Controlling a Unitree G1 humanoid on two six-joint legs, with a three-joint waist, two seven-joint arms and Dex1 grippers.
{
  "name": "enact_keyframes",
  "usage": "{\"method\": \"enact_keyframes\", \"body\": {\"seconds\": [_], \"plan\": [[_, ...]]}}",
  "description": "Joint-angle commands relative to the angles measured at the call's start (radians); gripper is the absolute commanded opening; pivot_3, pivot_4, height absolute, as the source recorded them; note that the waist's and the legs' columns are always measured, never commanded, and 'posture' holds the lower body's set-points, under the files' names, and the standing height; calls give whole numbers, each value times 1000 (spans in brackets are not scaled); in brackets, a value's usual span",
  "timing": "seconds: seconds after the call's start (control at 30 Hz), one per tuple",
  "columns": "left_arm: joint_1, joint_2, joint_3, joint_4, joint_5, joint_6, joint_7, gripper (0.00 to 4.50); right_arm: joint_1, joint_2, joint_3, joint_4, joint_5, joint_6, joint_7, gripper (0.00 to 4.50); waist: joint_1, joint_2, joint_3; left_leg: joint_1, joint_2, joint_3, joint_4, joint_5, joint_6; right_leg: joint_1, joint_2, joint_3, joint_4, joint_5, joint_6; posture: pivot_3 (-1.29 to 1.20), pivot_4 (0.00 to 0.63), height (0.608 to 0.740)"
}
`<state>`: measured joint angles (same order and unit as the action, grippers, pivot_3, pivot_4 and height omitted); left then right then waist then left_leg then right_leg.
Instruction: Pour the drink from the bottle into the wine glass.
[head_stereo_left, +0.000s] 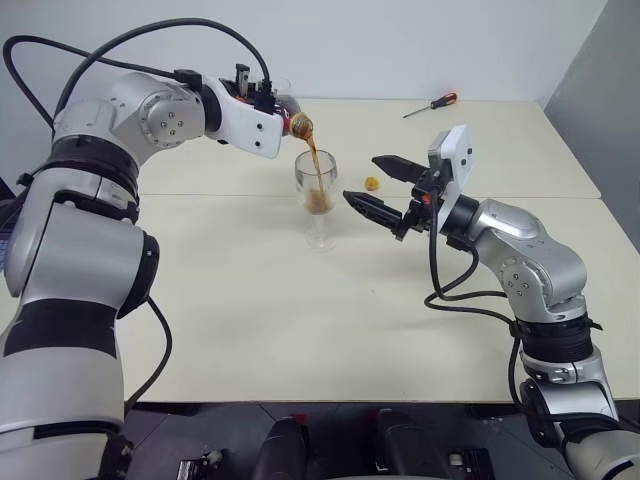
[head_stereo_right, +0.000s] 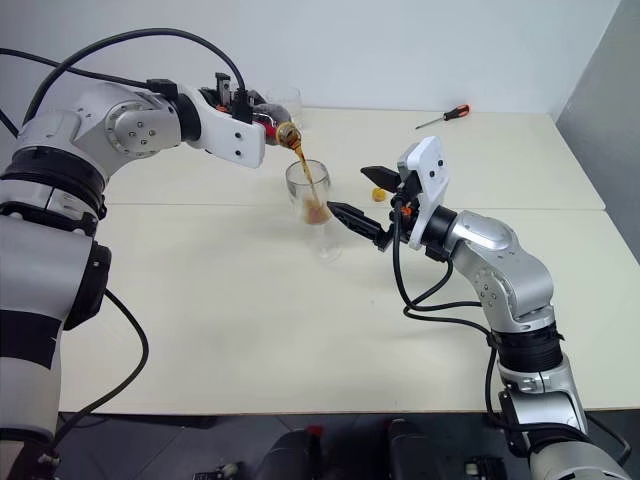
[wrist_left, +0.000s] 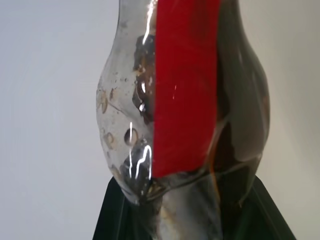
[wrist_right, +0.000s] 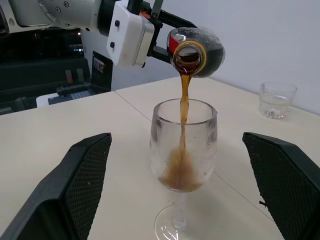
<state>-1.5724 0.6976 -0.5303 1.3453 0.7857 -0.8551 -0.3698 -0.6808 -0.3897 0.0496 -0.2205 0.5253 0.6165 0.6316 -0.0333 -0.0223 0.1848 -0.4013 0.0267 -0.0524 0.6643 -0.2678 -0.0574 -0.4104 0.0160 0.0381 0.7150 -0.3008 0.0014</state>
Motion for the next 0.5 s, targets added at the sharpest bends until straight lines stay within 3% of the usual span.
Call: {"method": "enact_keyframes", "body": {"seconds": [0.03,0.5], "plan": [[-52,20,5,-8,-3,3,29,1007,-5,0,-20,-39,-1,-20,-1,4500,0,0,0,0,0,0,0,0,0,0,0,0,0,0,0,0,150,740],[-62,22,-12,-5,18,11,54,1007,-7,-3,-24,-31,-6,-23,1,4500,0,0,0,0,0,0,0,0,0,0,0,0,0,0,0,0,150,740]]}}
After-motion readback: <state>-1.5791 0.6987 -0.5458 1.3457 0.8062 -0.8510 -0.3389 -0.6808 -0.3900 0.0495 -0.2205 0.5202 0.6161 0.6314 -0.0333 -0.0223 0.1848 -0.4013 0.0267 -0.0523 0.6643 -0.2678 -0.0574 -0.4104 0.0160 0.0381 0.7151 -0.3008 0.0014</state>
